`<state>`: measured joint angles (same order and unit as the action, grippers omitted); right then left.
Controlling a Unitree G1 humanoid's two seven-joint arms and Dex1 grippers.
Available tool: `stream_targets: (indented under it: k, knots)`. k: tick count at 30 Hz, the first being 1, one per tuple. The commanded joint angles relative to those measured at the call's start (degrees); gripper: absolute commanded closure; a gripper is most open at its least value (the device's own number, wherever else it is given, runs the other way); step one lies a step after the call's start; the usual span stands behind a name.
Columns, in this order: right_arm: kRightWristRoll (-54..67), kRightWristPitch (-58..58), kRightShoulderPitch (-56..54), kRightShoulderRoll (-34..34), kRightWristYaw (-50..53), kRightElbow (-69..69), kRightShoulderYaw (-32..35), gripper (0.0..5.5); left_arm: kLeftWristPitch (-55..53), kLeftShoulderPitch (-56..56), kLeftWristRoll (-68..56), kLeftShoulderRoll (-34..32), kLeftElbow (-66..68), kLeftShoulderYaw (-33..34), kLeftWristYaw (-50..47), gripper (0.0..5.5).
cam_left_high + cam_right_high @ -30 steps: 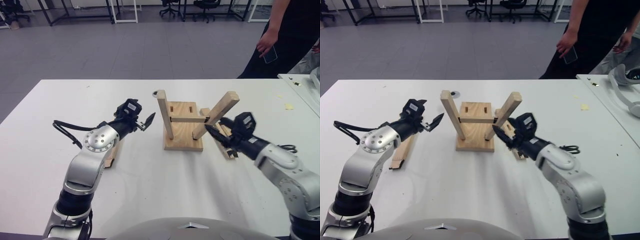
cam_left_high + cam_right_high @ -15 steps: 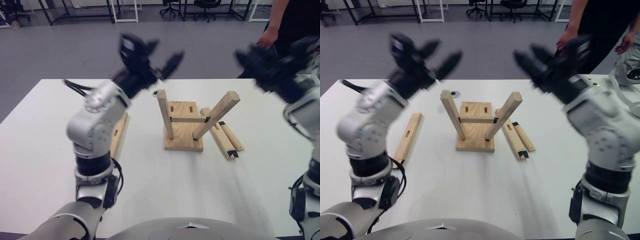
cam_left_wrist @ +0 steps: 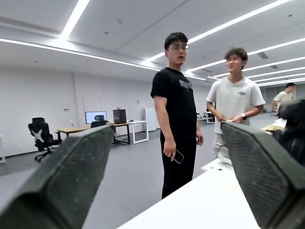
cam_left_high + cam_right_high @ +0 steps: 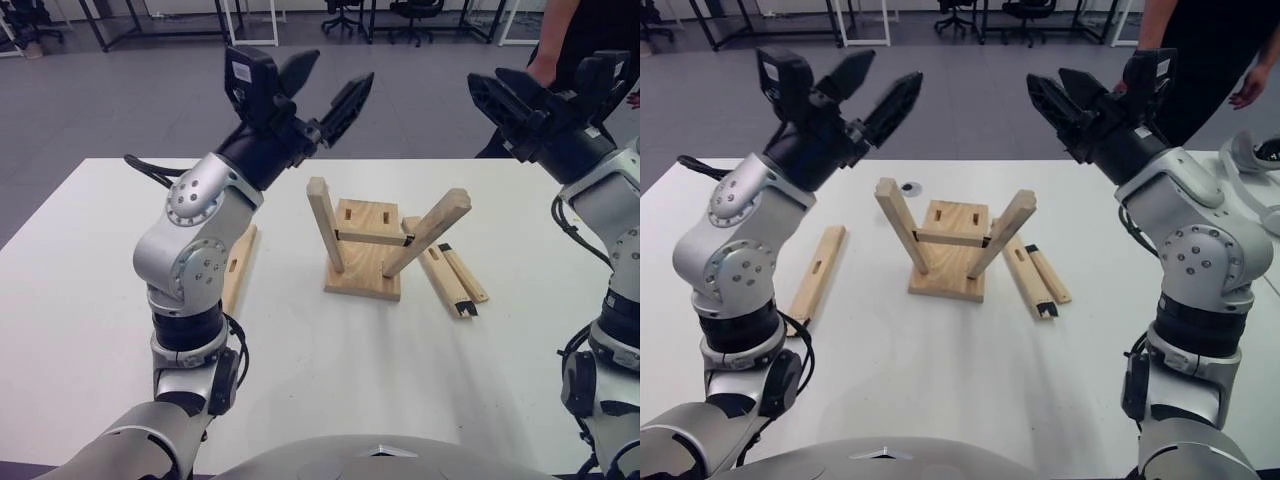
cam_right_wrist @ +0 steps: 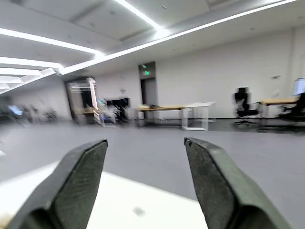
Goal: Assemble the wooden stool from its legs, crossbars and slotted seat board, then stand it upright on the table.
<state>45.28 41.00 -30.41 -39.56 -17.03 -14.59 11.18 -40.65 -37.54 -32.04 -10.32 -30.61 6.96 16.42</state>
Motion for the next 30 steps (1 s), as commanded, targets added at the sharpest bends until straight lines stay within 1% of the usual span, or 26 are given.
stream_targets:
  k: [1, 3, 5, 7, 8, 9, 11, 13, 14, 16, 18, 21, 22, 23, 25, 28, 30]
  knots:
    - [-11.4, -4.2, 8.9, -4.7, -11.6, -3.8, -15.6, 2.50, 0.6, -1.7, -1.8, -5.9, -0.1, 6.1, 0.8, 1.40]
    - [-8.0, -4.5, 11.0, -3.6, -17.6, -11.2, -16.8, 2.50, -0.1, 1.8, -2.8, -10.8, -0.3, 10.3, 2.9, 1.40]
    - [-3.8, -2.4, 10.7, -1.3, -20.6, -18.7, -19.6, 2.50, 0.8, 9.9, -0.6, -17.0, 0.5, 14.6, 6.4, 1.40]
    - [-2.2, -0.1, 9.4, 2.4, -20.6, -23.2, -24.7, 2.50, 3.3, 17.0, 3.0, -21.4, 4.0, 18.2, 8.4, 1.40]
    - [-1.8, 0.6, 9.1, 4.5, -19.7, -23.7, -26.2, 2.50, 5.0, 20.3, 5.4, -23.1, 6.7, 19.3, 8.7, 1.40]
    - [-2.2, 0.7, 9.2, 5.5, -18.8, -23.7, -26.3, 2.50, 6.2, 22.6, 7.3, -24.3, 8.9, 19.5, 8.7, 1.40]
    - [-5.5, -0.8, 9.4, 5.8, -15.8, -18.6, -21.9, 2.50, 7.4, 28.5, 10.4, -26.2, 8.4, 16.8, 10.3, 1.40]
    - [-13.1, -3.4, 9.8, 1.9, -13.6, -11.0, -18.9, 2.50, 7.4, 33.3, 11.3, -27.4, 3.9, 11.3, 13.4, 1.40]
    - [-17.8, -4.8, 10.5, -0.8, -12.8, -7.3, -18.5, 2.50, 8.1, 35.9, 12.1, -29.0, 1.8, 7.9, 16.1, 1.40]
    - [-24.2, -8.4, 12.6, -4.6, -14.1, -1.9, -18.9, 2.50, 9.2, 41.5, 14.2, -33.7, -1.8, 2.5, 21.8, 1.40]
    - [-28.2, -11.3, 13.8, -5.8, -16.8, 2.7, -21.0, 2.50, 9.5, 47.6, 13.7, -40.3, -5.6, 0.2, 30.1, 1.40]
    - [-33.1, -15.8, 13.6, -4.3, -21.8, 8.4, -26.4, 2.50, 11.0, 52.7, 11.9, -50.4, -7.3, -1.0, 44.2, 1.40]
    - [-34.7, -17.4, 12.7, -3.2, -23.0, 10.5, -28.2, 2.50, 11.9, 52.2, 11.4, -52.0, -6.8, -2.1, 47.3, 1.40]
    - [-36.3, -19.0, 11.7, -2.0, -24.1, 12.6, -29.7, 2.50, 12.2, 51.0, 10.6, -51.8, -6.3, -3.2, 48.6, 1.40]
    - [-39.7, -22.0, 9.7, -0.5, -25.6, 16.4, -32.0, 2.50, 12.4, 48.1, 9.7, -48.7, -5.7, -6.7, 48.7, 1.40]
    - [-42.7, -25.0, 6.8, 1.5, -28.0, 21.3, -33.6, 2.50, 15.3, 44.2, 19.9, -44.3, -2.9, -18.4, 44.2, 1.40]
    - [-43.7, -26.4, 5.3, 2.6, -30.1, 23.7, -33.9, 2.50, 17.1, 42.8, 25.7, -41.9, -0.5, -24.0, 41.6, 1.40]
